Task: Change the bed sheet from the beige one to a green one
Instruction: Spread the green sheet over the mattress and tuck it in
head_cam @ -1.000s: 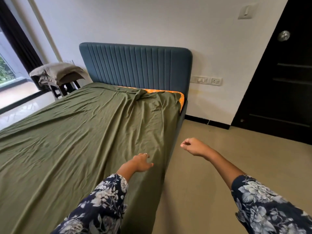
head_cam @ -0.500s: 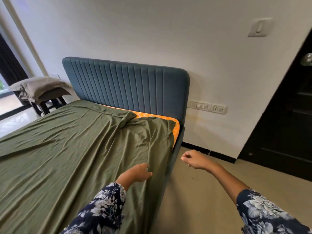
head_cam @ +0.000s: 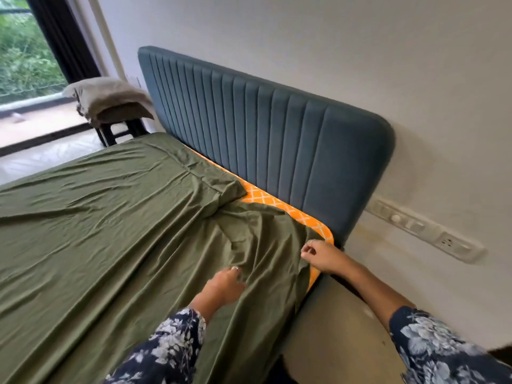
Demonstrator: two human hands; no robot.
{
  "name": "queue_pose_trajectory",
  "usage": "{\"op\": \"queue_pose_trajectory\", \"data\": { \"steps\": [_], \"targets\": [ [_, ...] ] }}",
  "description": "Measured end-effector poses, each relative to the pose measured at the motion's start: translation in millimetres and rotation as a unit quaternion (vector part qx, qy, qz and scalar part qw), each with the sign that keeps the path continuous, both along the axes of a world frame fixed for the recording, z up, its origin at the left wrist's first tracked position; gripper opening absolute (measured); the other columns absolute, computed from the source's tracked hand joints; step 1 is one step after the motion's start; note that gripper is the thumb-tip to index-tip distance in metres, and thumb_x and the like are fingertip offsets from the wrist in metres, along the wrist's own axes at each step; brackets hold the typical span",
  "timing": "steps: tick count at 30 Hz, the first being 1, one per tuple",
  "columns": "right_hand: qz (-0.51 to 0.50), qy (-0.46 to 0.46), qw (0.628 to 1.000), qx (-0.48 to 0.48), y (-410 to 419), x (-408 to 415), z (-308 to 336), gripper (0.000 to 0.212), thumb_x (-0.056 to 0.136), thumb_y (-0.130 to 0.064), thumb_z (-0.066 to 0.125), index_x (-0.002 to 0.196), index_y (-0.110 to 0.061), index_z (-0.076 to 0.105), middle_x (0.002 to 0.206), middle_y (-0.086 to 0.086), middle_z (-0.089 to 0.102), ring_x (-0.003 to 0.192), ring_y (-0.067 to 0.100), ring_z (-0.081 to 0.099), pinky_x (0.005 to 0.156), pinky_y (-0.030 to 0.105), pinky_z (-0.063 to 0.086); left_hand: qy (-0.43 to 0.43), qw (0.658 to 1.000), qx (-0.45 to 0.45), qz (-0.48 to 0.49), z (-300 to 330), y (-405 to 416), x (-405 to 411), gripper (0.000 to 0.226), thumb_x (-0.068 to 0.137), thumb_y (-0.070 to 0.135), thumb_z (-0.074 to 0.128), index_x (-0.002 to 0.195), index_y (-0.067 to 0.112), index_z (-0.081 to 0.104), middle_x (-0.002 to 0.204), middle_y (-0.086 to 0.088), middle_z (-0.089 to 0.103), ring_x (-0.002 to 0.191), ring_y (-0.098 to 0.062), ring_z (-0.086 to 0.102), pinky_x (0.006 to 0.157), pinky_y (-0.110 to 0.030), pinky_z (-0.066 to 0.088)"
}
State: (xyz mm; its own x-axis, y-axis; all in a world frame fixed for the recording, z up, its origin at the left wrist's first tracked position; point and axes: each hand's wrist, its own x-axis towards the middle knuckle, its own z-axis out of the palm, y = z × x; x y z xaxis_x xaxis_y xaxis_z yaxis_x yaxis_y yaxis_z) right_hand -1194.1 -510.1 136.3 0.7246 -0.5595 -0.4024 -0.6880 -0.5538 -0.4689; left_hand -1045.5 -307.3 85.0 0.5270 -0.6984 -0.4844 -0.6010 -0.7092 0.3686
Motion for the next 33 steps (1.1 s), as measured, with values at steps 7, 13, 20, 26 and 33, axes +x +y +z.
{"op": "queue_pose_trajectory", "data": {
  "steps": [7,13,20,26,33],
  "targets": [
    [0.073,0.082,0.994,-0.004,-142,117,-111,0.033,0.093,-0.025,0.055,0.120,-0.006,0.058,0.126,0.015,0.056,0.117,0.031,0.053,0.096,0.034,0.042,0.062,0.995,0.032,0.066,-104,-135,67,0.057,0.094,0.042,0.050,0.143,0.016,0.038,0.143,-0.009,0.042,0.128,-0.026,0.045,0.106,-0.040,0.040],
    [0.103,0.136,0.983,-0.066,-213,157,-178,0.051,0.095,-0.033,0.052,0.139,-0.011,0.038,0.144,0.008,0.038,0.131,0.032,0.040,0.104,0.044,0.038,-0.021,0.984,0.009,0.179,-161,-223,89,0.071,0.093,0.051,0.046,0.149,0.013,0.024,0.156,-0.004,0.025,0.142,-0.020,0.025,0.113,-0.036,0.026],
    [0.104,0.101,0.987,-0.074,-256,186,-260,0.082,0.090,-0.050,0.055,0.150,-0.012,0.015,0.153,0.008,0.022,0.139,0.031,0.028,0.109,0.041,0.030,-0.093,0.956,-0.049,0.273,-229,-297,108,0.073,0.094,0.055,0.039,0.152,0.017,0.017,0.159,0.001,0.016,0.145,-0.014,0.018,0.115,-0.034,0.019],
    [0.131,-0.065,0.988,-0.051,-262,192,-298,0.052,0.088,-0.023,0.061,0.135,-0.008,0.047,0.140,0.010,0.044,0.128,0.029,0.041,0.104,0.033,0.032,-0.169,0.927,-0.074,0.327,-242,-318,111,0.043,0.073,0.005,0.040,0.101,0.010,0.072,0.086,-0.013,0.073,0.077,-0.027,0.069,0.068,-0.032,0.054],
    [-0.051,-0.216,0.956,0.191,-286,103,-243,0.078,0.065,-0.041,0.049,0.131,0.001,0.051,0.133,0.019,0.053,0.126,0.031,0.047,0.111,0.039,0.031,-0.015,0.871,-0.199,0.449,-192,-379,24,0.045,0.073,0.012,0.043,0.106,0.016,0.073,0.104,-0.005,0.072,0.102,-0.020,0.064,0.086,-0.028,0.046]
  ]
}}
